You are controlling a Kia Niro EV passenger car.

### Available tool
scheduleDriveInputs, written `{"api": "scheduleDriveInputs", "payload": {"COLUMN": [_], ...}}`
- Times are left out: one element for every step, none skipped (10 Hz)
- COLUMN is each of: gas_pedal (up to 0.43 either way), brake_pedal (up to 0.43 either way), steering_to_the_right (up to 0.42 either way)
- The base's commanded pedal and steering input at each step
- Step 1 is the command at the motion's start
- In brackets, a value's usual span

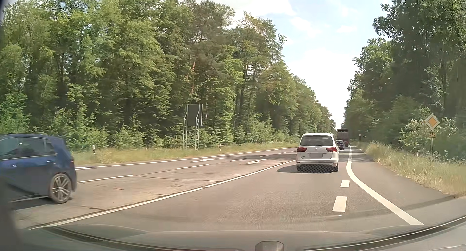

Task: Follow the waypoints while adhering to traffic rules and regulations

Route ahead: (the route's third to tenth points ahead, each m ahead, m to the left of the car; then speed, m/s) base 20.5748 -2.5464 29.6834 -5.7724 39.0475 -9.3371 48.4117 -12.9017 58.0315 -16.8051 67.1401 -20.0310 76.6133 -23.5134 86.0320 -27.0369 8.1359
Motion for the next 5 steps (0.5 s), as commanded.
{"api": "scheduleDriveInputs", "payload": {"gas_pedal": [0.177,0.177,0.177,0.177,0.177], "brake_pedal": [0.037,0.037,0.037,0.037,0.037], "steering_to_the_right": [0.136,0.130,0.122,0.114,0.108]}}
